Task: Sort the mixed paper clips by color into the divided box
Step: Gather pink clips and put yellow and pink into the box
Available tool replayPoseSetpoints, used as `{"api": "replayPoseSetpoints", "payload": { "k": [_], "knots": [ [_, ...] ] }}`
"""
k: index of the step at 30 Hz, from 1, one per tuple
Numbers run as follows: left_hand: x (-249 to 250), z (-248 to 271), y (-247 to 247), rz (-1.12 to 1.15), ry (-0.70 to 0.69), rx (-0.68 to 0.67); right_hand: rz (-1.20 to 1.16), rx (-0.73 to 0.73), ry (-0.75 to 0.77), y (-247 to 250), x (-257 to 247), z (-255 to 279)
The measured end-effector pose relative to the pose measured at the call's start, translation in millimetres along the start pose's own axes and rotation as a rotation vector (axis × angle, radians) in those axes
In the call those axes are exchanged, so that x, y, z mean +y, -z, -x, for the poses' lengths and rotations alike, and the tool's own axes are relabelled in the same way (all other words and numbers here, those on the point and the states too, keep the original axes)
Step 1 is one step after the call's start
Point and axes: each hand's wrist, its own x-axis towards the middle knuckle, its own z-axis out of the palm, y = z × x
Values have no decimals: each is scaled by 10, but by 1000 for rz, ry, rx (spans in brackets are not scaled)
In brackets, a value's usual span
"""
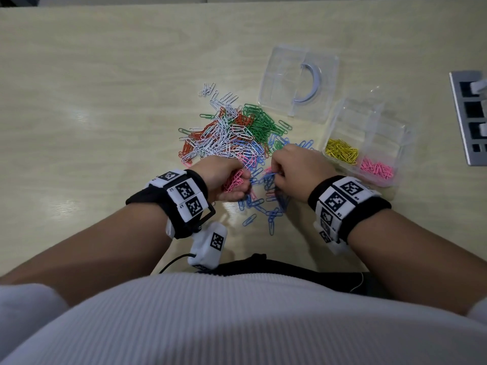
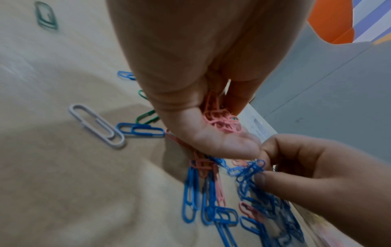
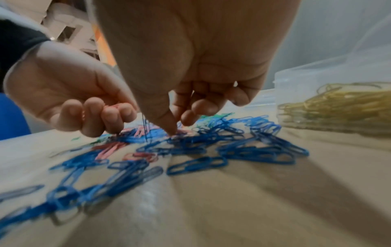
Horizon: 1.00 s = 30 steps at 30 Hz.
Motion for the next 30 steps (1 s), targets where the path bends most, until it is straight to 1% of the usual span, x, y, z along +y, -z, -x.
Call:
{"api": "replayPoseSetpoints", "payload": {
  "k": [5,10,12,15,18,20,24,26,27,29,30],
  "knots": [
    [-9,3,-13,-2,3,17,-52,-109,-49,71,73,14],
    [2,16,-70,-16,1,21,-185,-94,-23,138,26,11],
    [9,14,-74,-18,4,21,-148,-70,-20,142,-18,-2],
    [16,17,-69,-22,6,18,-50,28,-65,62,-36,-80],
    [17,29,-60,-25,5,16,104,82,-34,-43,-59,-159],
    [20,34,-54,-27,1,22,160,86,-13,-51,-75,-183],
    [32,28,-54,-32,9,16,178,64,6,-1,-52,-179],
    [41,20,-71,-29,14,14,137,81,-6,30,-42,-143],
    [46,16,-82,-28,13,12,72,104,-15,55,-51,-116],
    [63,16,-115,-24,8,6,-124,149,2,111,-108,-74],
    [71,18,-131,-18,3,6,-216,144,50,133,-154,-60]
  ]
}}
